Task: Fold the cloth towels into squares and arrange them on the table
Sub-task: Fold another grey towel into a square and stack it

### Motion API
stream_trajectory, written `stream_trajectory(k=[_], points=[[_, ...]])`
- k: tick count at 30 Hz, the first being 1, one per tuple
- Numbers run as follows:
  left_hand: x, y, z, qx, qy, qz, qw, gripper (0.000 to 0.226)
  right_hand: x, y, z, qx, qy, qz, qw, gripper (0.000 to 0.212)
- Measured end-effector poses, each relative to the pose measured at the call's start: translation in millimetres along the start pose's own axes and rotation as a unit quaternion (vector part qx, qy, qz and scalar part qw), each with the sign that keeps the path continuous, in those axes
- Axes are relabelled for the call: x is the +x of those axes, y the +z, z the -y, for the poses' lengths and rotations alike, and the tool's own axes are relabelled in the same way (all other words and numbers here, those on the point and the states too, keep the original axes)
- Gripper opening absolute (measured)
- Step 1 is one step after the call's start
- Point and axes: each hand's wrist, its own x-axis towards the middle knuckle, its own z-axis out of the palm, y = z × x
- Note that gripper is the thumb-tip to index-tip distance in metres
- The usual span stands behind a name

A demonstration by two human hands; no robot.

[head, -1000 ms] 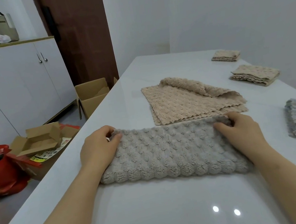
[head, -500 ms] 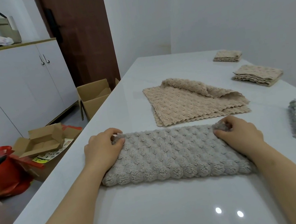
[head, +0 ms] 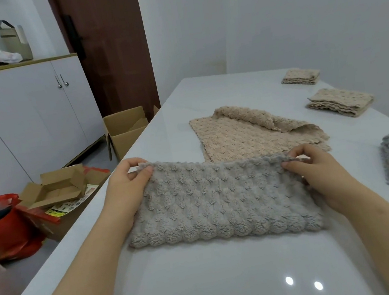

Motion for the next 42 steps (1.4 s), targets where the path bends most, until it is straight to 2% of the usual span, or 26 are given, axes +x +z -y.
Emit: stream_trajectory(k=[5, 8, 11, 13, 14, 16, 17, 18, 20, 21, 26, 28, 31, 33, 37, 40, 42], points=[[-1.5, -5.8, -6.0, 0.027, 0.055, -0.015, 0.998, 0.019, -2.9, -0.4, 8.1, 0.171, 0.028, 0.021, 0.985, 0.023], [-3.2, -7.4, -12.3, 0.030, 0.081, -0.035, 0.996, 0.018, -1.7, -0.4, 10.3, 0.188, 0.002, 0.006, 0.982, 0.018], [-4.4, -9.4, -19.7, -0.016, 0.096, -0.052, 0.994, 0.018, 0.7, -1.1, 13.3, 0.208, -0.039, -0.014, 0.977, 0.019], [-3.7, -12.5, -23.4, -0.032, 0.108, -0.058, 0.992, 0.019, -0.5, -0.9, 17.2, 0.220, -0.061, -0.018, 0.973, 0.012], [-3.6, -14.1, -25.0, -0.034, 0.113, -0.055, 0.992, 0.020, -1.9, -0.6, 19.7, 0.225, -0.070, -0.017, 0.972, 0.015], [-3.8, -16.0, -28.1, -0.038, 0.120, -0.043, 0.991, 0.022, -3.4, -0.6, 23.6, 0.227, -0.087, -0.015, 0.970, 0.042], [-4.3, -16.6, -29.4, -0.038, 0.123, -0.037, 0.991, 0.023, -4.0, -0.7, 25.9, 0.228, -0.094, -0.024, 0.969, 0.048], [-4.8, -16.9, -30.4, -0.036, 0.128, -0.033, 0.991, 0.024, -4.1, -1.3, 27.5, 0.223, -0.100, -0.027, 0.969, 0.045], [-5.7, -18.8, -30.5, 0.000, 0.145, -0.031, 0.989, 0.028, -5.2, -2.5, 32.4, 0.204, -0.113, -0.037, 0.972, 0.021], [-6.1, -20.1, -30.6, 0.026, 0.155, -0.033, 0.987, 0.030, -5.4, -3.1, 34.8, 0.181, -0.121, -0.052, 0.975, 0.017], [-9.3, -22.8, -37.9, 0.055, 0.168, -0.041, 0.983, 0.030, -5.0, -5.5, 44.5, 0.121, -0.170, -0.077, 0.975, 0.022], [-11.0, -24.0, -42.3, 0.016, 0.151, -0.042, 0.988, 0.027, -5.4, -6.6, 48.7, 0.122, -0.163, -0.079, 0.976, 0.021], [-10.9, -25.1, -44.9, -0.024, 0.091, -0.034, 0.995, 0.020, -7.0, -9.3, 55.9, 0.146, -0.107, -0.045, 0.982, 0.019], [-7.5, -22.6, -37.3, 0.025, 0.028, -0.021, 0.999, 0.016, -6.9, -8.7, 53.1, 0.112, -0.055, -0.023, 0.992, 0.017], [-5.2, -16.2, -13.0, 0.161, -0.072, 0.049, 0.983, 0.022, -2.4, -1.4, 22.4, -0.046, 0.026, -0.021, 0.998, 0.017], [-6.7, -13.4, -6.9, 0.236, -0.046, 0.129, 0.962, 0.021, -1.0, 1.1, 7.1, -0.124, 0.032, -0.001, 0.992, 0.016], [-7.2, -11.8, -7.2, 0.261, -0.003, 0.135, 0.956, 0.017, -1.0, 2.4, 8.9, -0.124, 0.003, -0.015, 0.992, 0.013]])
